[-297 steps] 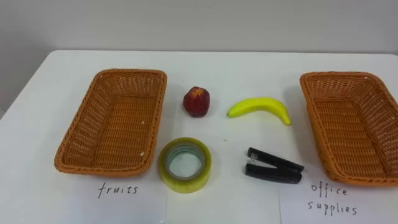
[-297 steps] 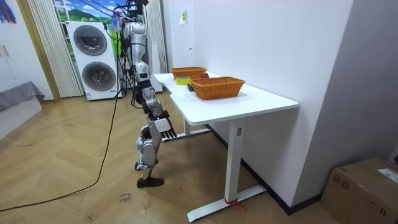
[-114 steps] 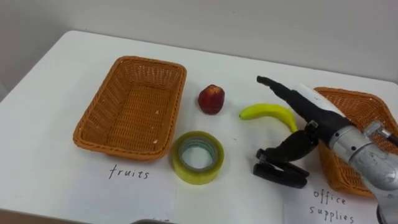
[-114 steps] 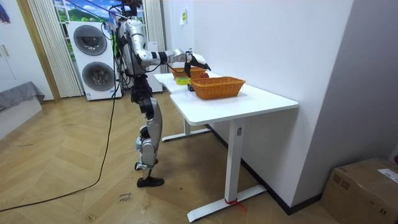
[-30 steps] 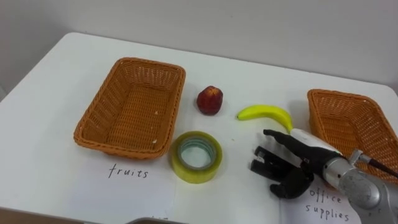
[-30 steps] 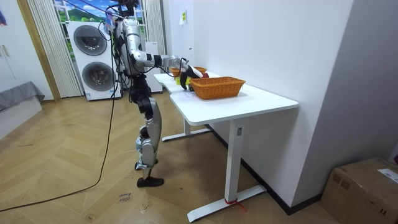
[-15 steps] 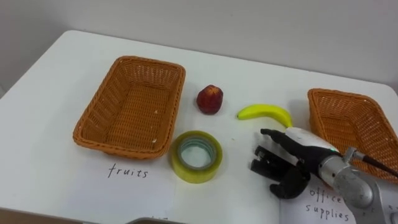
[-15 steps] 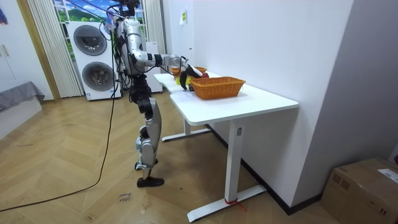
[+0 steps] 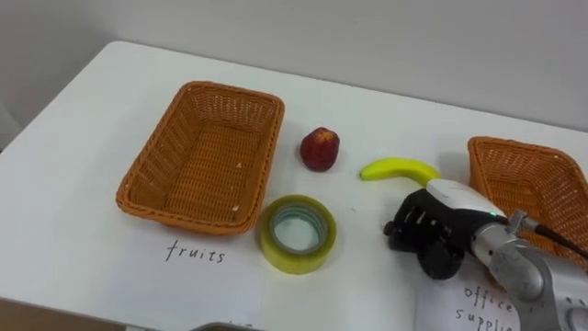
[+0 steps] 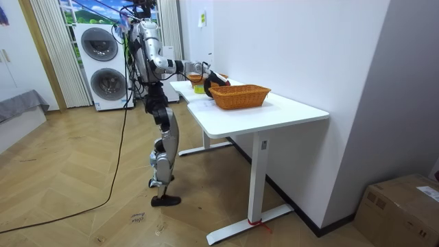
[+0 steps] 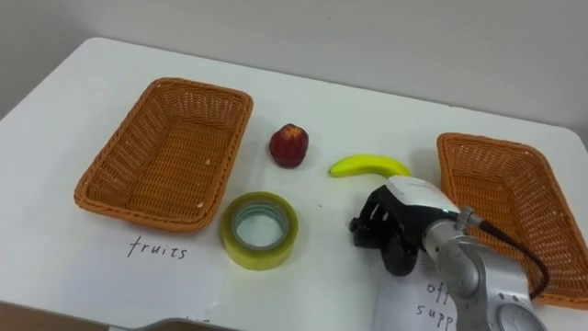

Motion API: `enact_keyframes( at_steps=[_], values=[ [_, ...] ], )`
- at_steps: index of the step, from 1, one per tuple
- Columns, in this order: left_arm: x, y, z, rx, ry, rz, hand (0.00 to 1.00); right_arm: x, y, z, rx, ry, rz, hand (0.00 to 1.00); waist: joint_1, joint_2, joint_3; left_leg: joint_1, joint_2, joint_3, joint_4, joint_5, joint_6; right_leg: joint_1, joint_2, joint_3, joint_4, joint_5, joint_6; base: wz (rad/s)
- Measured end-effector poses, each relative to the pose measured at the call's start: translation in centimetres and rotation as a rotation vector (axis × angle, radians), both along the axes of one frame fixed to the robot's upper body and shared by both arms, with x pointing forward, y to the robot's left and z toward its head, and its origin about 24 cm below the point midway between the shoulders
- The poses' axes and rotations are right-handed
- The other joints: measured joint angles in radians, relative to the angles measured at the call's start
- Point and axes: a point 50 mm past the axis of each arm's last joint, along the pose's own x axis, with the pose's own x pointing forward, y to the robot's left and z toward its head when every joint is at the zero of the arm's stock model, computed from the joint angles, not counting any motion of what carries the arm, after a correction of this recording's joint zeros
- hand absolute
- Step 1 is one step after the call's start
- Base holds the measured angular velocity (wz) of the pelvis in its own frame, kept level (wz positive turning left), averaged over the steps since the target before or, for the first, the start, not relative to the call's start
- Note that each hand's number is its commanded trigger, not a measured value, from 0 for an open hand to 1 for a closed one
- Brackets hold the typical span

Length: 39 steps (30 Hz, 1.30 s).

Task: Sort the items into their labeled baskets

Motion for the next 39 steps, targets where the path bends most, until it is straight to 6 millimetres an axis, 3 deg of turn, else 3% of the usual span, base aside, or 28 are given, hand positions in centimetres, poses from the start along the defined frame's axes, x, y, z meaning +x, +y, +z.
enact_keyframes(
  at_steps=[29,39],
  values=[
    [0.1,0.2,0.1,0.044,-0.026,0.008,0.0,-0.1,0.8,0.6,0.086,-0.054,0.005,1.0,-0.016,0.012,0.0007,0.002,-0.002,0.003,-0.009,0.001,0.0,0.0,0.001,0.016,-0.001,0.0,0.001,0.0],
    [-0.8,0.2,-0.1,0.045,-0.026,0.018,0.0,0.3,1.6,4.5,0.296,-0.26,0.052,1.0,-0.035,0.014,0.0065,0.01,-0.003,0.008,-0.006,0.001,0.0,0.009,0.0,0.022,-0.003,0.001,0.001,-0.01]
  ],
)
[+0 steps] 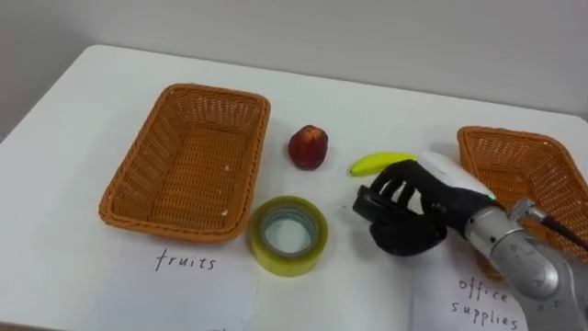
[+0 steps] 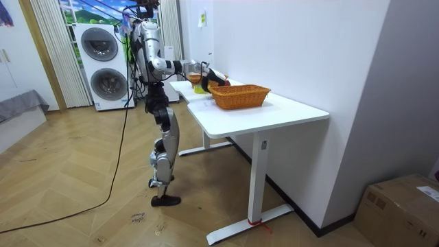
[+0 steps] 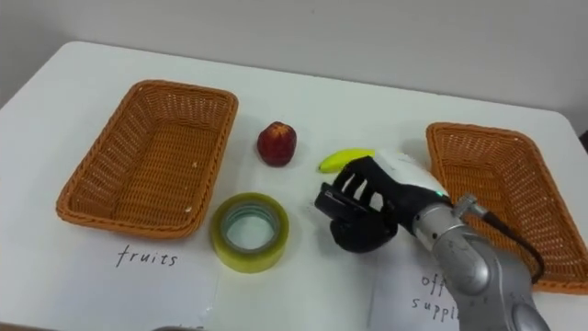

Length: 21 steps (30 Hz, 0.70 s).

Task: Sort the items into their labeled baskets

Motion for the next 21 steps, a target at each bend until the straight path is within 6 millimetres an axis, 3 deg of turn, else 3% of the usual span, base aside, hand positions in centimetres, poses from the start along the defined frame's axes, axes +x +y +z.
enact_keyframes(
  at_steps=[13,21],
  values=[
    [-1.7,-0.4,-0.5,-0.028,0.04,0.031,0.0,0.5,-0.8,3.1,0.085,-0.257,-0.045,1.0,-0.029,0.002,0.0024,0.013,0.002,0.001,0.001,-0.002,0.001,0.017,0.0,0.001,0.003,0.0,0.0,0.0],
    [-2.2,0.0,-0.4,-0.013,0.038,0.069,0.0,0.6,-2.0,5.3,0.118,-0.445,-0.136,1.0,-0.029,-0.002,0.0004,0.028,0.002,0.002,-0.002,-0.001,0.001,0.024,0.001,0.003,0.002,0.0,0.0,0.0]
  ],
)
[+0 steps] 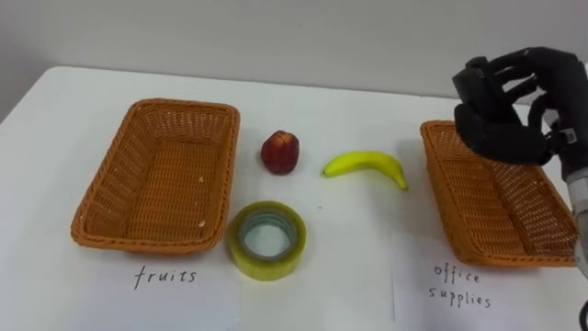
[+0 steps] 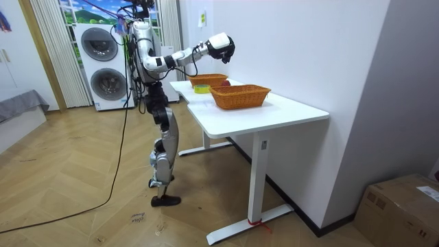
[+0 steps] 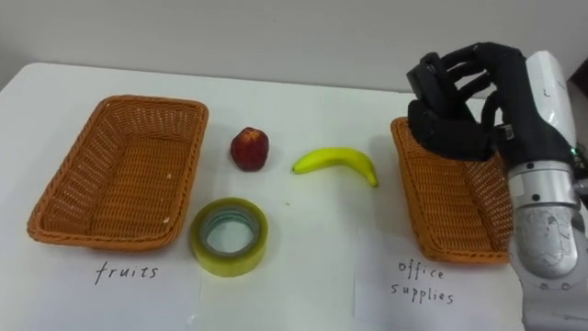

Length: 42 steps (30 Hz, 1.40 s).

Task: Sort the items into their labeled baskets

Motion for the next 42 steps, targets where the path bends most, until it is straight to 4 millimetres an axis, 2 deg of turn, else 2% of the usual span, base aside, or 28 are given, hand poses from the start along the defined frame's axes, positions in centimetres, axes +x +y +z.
enact_keyframes(
  at_steps=[6,12,17,24,26,27,28,37,42],
  values=[
    [0.1,0.0,0.0,-0.001,-0.004,0.0,0.0,0.1,-0.3,-0.6,-0.007,0.043,0.004,1.0,-0.013,0.013,0.004,0.0,0.0,0.002,-0.001,0.0,0.0,-0.003,0.0,0.002,0.001,0.0,0.0,-0.01],
    [0.2,0.0,0.0,-0.002,-0.009,-0.001,0.0,0.1,-0.9,-0.9,-0.031,0.076,-0.004,1.0,-0.016,0.026,-0.0002,-0.001,0.0,0.005,-0.003,0.0,0.0,-0.007,0.001,0.003,0.001,0.0,0.0,0.0],
    [0.2,0.0,0.0,0.0,-0.01,-0.001,0.0,0.0,-1.5,-2.0,-0.021,0.143,-0.019,1.0,-0.016,0.024,-0.0014,-0.002,0.0,0.005,-0.002,0.0,0.0,-0.01,0.0,0.003,0.0,0.0,0.0,0.0],
    [0.1,0.0,0.0,0.001,-0.007,0.0,0.0,0.0,-1.7,-2.6,-0.019,0.178,-0.022,1.0,-0.015,0.018,-0.0035,0.0,0.0,0.005,-0.001,0.0,0.0,-0.015,0.0,0.003,-0.001,0.0,0.0,0.0],
    [0.0,0.0,0.0,0.0,-0.005,0.0,0.0,-0.1,-1.9,-2.9,-0.02,0.2,-0.026,0.57,-0.015,0.015,-0.0036,0.0,0.0,0.006,-0.001,0.0,0.0,-0.017,0.0,0.004,-0.001,0.0,0.0,0.0],
    [0.0,0.0,0.0,-0.001,-0.004,0.001,0.0,-0.1,-1.9,-3.1,-0.019,0.211,-0.025,0.19,-0.013,0.014,-0.0034,-0.001,0.0,0.007,-0.001,0.0,0.0,-0.019,0.0,0.005,-0.001,0.0,0.0,-0.03],
    [0.0,0.0,0.0,-0.001,-0.003,0.001,0.0,-0.1,-1.9,-3.2,-0.018,0.217,-0.025,0.0,-0.013,0.013,-0.0032,-0.001,0.0,0.007,-0.001,0.0,0.0,-0.019,0.0,0.006,-0.001,0.0,0.0,-0.03],
    [-0.3,0.0,0.0,0.001,0.0,0.011,0.0,-0.4,-2.1,-3.7,-0.011,0.252,-0.029,0.0,-0.013,0.0,-0.0006,0.0,0.001,0.018,0.0,0.0,0.0,-0.022,0.001,0.017,-0.001,0.0,0.0,-0.03],
    [-0.1,-0.1,0.0,-0.004,-0.01,0.025,0.0,-0.4,-2.0,-3.7,-0.012,0.253,-0.029,0.0,-0.013,0.004,0.002,-0.002,0.003,0.024,-0.002,0.0,0.0,-0.022,0.003,0.024,0.0,0.0,0.0,-0.02]
  ],
)
